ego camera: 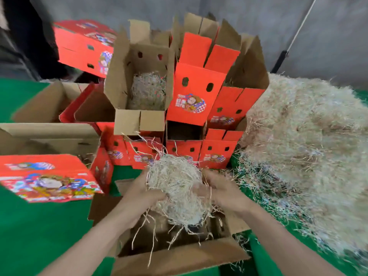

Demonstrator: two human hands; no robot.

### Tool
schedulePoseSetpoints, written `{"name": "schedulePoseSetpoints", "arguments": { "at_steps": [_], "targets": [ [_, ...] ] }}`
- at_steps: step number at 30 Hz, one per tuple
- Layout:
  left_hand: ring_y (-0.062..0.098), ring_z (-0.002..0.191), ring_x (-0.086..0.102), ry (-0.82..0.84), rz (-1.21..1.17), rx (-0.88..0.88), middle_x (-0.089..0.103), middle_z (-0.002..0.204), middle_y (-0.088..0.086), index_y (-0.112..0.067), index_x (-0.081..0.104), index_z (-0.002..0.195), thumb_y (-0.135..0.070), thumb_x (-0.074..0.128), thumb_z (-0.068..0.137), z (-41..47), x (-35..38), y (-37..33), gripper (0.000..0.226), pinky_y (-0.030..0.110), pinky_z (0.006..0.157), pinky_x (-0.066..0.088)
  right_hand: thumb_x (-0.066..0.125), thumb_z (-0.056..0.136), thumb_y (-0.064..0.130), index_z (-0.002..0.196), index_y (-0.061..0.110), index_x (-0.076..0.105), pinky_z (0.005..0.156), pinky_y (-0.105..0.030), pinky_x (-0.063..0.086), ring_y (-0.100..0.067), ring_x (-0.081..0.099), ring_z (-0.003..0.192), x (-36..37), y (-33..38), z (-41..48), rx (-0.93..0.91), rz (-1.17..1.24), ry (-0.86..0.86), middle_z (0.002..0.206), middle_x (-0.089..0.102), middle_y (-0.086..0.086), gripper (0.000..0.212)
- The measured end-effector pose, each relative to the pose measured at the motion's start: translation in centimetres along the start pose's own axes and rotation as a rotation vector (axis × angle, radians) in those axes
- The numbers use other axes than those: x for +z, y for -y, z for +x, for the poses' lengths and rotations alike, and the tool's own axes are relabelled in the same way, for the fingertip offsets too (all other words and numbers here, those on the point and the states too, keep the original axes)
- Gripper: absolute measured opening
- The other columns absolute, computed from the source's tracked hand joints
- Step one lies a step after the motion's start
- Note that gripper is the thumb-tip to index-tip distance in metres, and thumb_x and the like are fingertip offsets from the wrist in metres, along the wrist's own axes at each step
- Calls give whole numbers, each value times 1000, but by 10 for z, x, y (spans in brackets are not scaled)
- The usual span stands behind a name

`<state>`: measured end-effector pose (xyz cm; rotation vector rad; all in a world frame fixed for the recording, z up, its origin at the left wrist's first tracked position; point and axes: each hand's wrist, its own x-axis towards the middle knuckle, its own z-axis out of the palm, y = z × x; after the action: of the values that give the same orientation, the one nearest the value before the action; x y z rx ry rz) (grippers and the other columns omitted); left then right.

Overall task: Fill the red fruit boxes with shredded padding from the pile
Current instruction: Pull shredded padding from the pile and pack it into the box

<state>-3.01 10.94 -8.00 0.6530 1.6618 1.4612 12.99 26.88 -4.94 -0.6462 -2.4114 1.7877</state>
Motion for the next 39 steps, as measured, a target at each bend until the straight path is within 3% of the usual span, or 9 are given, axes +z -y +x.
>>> {"name": "schedulePoseSetpoints", "arguments": {
  "at_steps": [6,12,15,20,26,30,32,35,39],
  "targets": [
    [10,131,31,106,307,-182,25,147,-10,-27,20,147,-4,68,73,-13,-14,7,91,29,106,28,60,88,15,66,26,59,69,-26,44,-9,53,68,2,-20,-2,120,145,-156,65,57,14,25],
    [7,129,31,342,-32,-401,33,144,-11,-26,35,141,-51,90,32,-15,-18,10,124,30,112,20,47,96,19,78,33,57,65,-24,51,-3,58,61,24,-16,8,180,160,-247,56,44,16,25],
    [26,129,40,68,-208,-469,45,139,7,-17,52,125,-44,83,39,-7,-4,10,95,48,110,28,56,90,18,94,18,59,97,-35,41,-22,53,108,28,-13,9,315,522,-81,105,65,-1,5],
    [28,86,70,49,-534,-587,72,99,13,-9,68,106,-23,75,61,2,-14,18,47,39,67,58,73,71,9,118,27,43,85,-12,44,7,59,90,20,-21,-7,316,333,86,117,55,13,58],
    [30,89,67,242,-425,-642,71,96,13,-6,74,82,-13,82,54,-7,1,18,30,38,77,55,59,84,1,94,34,53,64,-6,49,8,62,80,43,-21,-6,322,152,12,89,65,20,35],
    [26,87,69,27,-143,-612,73,89,11,-4,66,94,2,66,78,-11,3,18,17,35,77,55,60,83,7,110,19,54,63,-16,48,-15,61,75,32,-19,-10,408,123,-38,91,62,-3,31],
    [25,92,66,-23,-154,-598,73,85,8,-5,65,91,4,62,80,-14,-9,21,14,35,87,49,63,81,13,103,18,49,84,-31,44,-6,50,84,17,-22,-14,470,168,-109,96,53,11,27],
    [23,121,45,-93,-79,-592,60,119,3,-9,57,112,7,68,77,-19,-19,30,40,36,108,26,60,83,15,95,10,51,101,-41,30,-1,46,87,7,-28,-18,479,197,-119,90,48,19,16],
    [23,130,41,10,-84,-586,51,136,7,-17,29,145,5,79,64,-18,-9,36,98,36,111,25,72,69,32,111,29,50,77,-12,33,12,51,81,25,-27,-17,408,208,53,99,49,22,48]
  ]
}}
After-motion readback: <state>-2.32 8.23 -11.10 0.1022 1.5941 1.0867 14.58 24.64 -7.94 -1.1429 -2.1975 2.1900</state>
